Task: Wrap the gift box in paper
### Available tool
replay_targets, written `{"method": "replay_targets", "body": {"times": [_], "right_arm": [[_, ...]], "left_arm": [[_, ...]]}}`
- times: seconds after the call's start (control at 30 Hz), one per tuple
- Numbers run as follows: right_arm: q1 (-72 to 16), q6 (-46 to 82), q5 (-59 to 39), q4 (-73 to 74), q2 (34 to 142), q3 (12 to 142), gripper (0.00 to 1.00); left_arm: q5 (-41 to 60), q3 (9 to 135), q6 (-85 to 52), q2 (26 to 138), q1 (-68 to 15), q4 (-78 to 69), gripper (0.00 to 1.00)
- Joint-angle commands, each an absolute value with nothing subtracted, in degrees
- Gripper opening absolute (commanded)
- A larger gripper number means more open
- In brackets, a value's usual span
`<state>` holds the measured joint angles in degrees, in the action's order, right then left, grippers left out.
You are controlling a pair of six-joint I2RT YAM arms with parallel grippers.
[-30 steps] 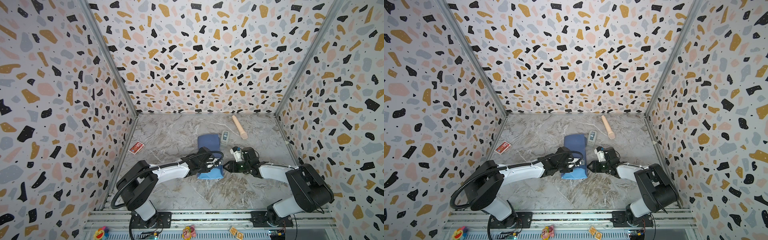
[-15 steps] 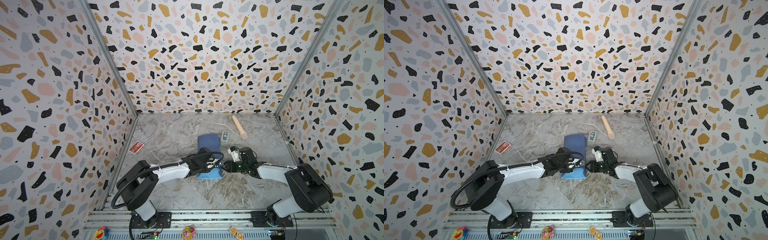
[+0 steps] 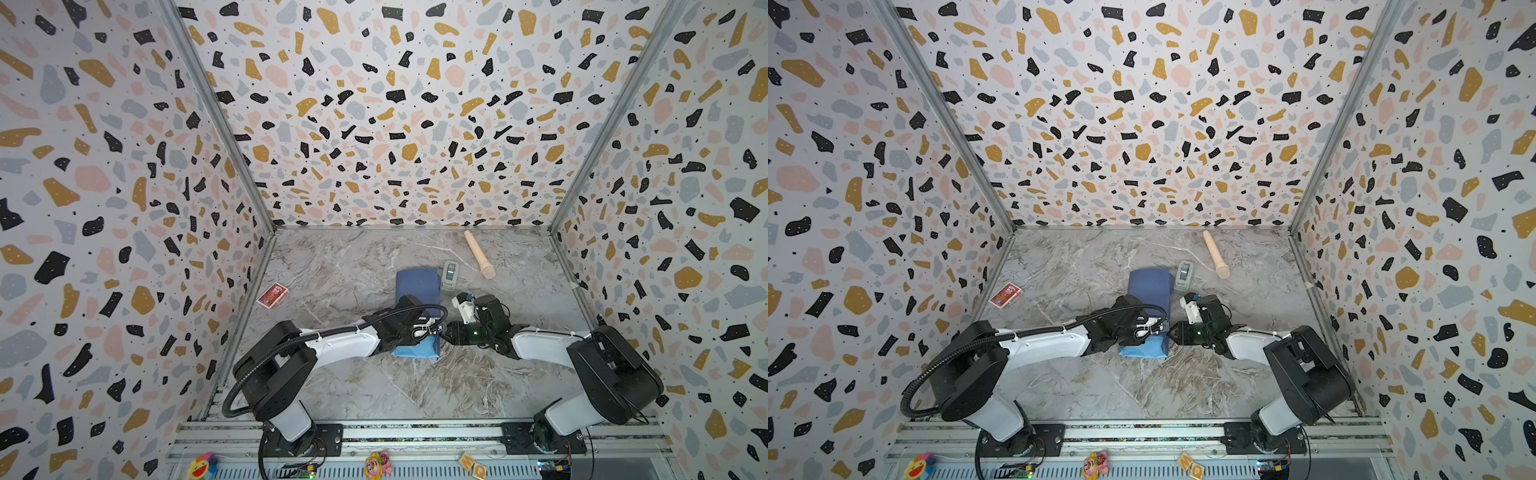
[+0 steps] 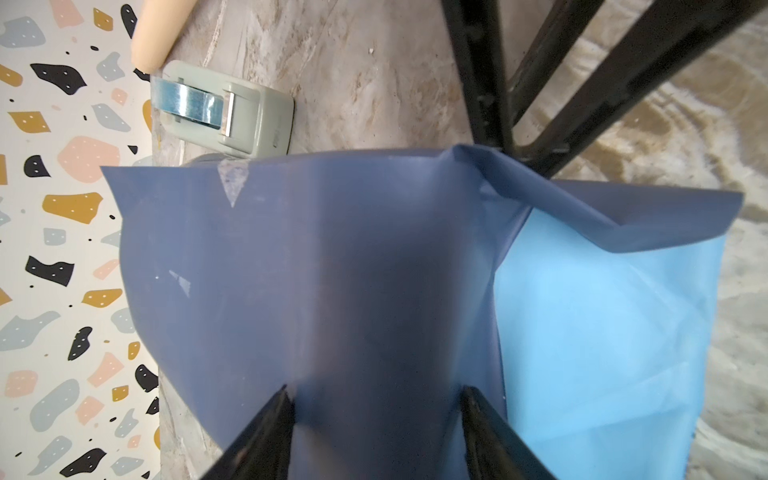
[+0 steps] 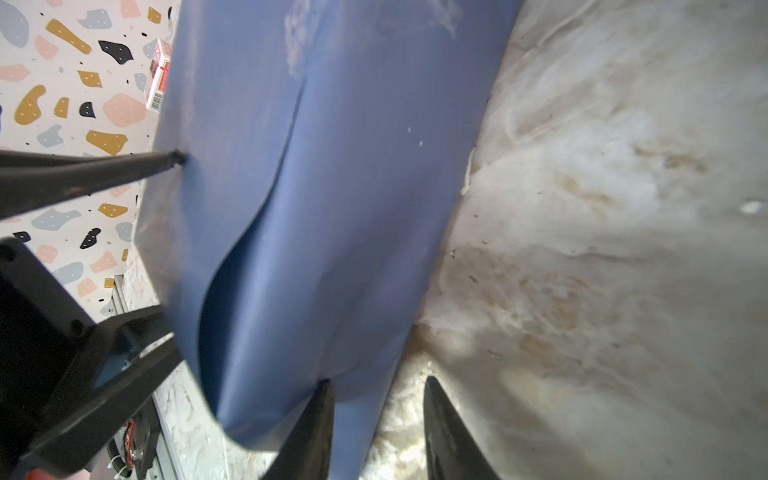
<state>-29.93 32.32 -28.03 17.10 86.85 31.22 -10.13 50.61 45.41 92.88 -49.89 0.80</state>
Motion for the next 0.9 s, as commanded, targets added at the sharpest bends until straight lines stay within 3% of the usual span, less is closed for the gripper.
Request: {"method": "replay_targets", "body": {"times": [0.0, 0.27, 0.53, 0.63, 0.87], "right_arm": [[-30.81, 34.55, -27.99, 21.14, 86.66, 31.1, 0.35], [-30.64, 35.04, -27.98, 21.5, 85.39, 29.13, 0.34], [-28.14, 32.68, -27.83, 18.55, 83.16, 28.22, 0.34], [-27.7, 32.05, -28.13, 17.76, 83.13, 28.19, 0.34], [-27.66, 31.88, -27.52, 17.93, 81.86, 27.77, 0.34]], "left_arm": [[-9.56, 49.75, 45.56, 93.69, -50.46, 1.91, 0.63], [-10.29, 49.92, 45.42, 93.05, -50.66, 2.47, 0.61], [-3.75, 48.82, 40.39, 84.85, -49.85, 0.63, 0.71], [0.29, 48.83, 31.98, 81.42, -46.38, -1.31, 0.75], [0.91, 47.46, -8.97, 79.58, -35.01, -8.59, 0.81]]}}
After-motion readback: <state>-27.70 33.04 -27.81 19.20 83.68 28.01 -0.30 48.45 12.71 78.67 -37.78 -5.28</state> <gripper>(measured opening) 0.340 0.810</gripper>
